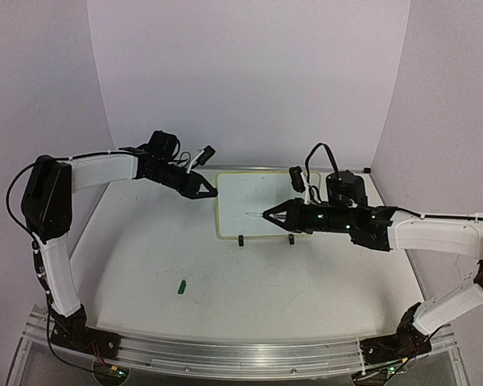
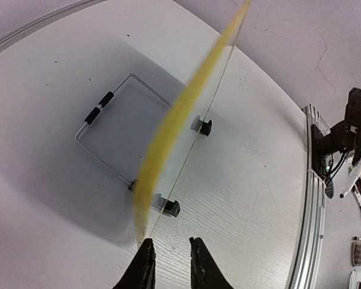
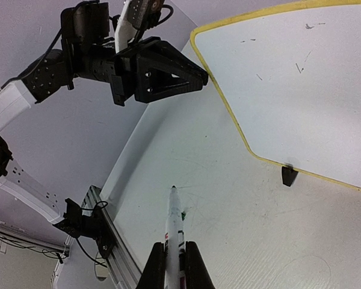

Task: Write a sentence on the whiteboard
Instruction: Hold the whiteboard at the center of the board.

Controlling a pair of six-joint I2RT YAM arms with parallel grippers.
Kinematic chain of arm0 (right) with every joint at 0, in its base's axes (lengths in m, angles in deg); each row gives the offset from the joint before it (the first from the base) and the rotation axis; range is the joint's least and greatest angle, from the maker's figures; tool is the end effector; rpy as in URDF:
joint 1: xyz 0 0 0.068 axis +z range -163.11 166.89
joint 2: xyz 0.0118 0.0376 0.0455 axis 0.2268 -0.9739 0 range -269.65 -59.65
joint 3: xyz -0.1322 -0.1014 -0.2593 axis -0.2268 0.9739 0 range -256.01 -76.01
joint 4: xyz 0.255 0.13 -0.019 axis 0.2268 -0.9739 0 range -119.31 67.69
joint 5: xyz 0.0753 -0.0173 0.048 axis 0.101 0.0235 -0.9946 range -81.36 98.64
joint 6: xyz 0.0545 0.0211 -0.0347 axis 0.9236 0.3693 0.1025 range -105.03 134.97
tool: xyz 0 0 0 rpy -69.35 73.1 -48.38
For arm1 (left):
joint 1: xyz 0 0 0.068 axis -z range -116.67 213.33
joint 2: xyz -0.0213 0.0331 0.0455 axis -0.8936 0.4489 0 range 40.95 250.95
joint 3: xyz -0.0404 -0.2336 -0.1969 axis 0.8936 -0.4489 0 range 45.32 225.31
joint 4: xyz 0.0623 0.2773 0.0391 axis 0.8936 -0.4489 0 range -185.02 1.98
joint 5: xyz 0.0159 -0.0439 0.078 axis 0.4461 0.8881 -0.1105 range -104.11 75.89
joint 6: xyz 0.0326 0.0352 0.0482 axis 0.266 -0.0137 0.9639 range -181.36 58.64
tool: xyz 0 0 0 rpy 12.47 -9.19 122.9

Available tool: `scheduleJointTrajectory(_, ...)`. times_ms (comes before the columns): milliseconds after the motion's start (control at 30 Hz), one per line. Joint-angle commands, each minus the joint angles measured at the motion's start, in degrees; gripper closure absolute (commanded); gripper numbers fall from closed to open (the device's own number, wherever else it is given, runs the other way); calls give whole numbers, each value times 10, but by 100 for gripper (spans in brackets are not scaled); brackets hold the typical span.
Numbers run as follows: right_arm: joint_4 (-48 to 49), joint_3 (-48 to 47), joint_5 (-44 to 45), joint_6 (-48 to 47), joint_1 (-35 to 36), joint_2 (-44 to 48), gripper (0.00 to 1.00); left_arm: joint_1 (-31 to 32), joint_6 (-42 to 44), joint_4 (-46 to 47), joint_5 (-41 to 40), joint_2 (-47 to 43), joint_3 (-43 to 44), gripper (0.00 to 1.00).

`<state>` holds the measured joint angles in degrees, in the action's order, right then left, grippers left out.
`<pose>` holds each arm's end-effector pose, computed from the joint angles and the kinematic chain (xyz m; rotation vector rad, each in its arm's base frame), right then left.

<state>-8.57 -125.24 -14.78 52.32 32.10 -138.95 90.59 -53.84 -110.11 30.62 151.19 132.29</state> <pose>0.2303 0.2628 0.2895 -0.4571 2.0192 1.3295 0.4062 -0.2526 0.2628 1.0525 2.0670 -1.0882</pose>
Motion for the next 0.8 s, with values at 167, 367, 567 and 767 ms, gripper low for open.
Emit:
scheduleJointTrajectory(167,65,-59,38,-19,4,-51,100,-1,18,-2,5,22,36,53)
scheduleJointTrajectory(367,82,-62,66,-19,3,-57,100,-2,32,-2,-24,36,55,36)
scheduleJointTrajectory(567,82,-51,68,-26,2,-42,100,-2,36,14,-1,49,73,31)
scheduleJointTrajectory(767,83,-47,52,-23,2,-38,100,-8,28,16,45,86,114,36)
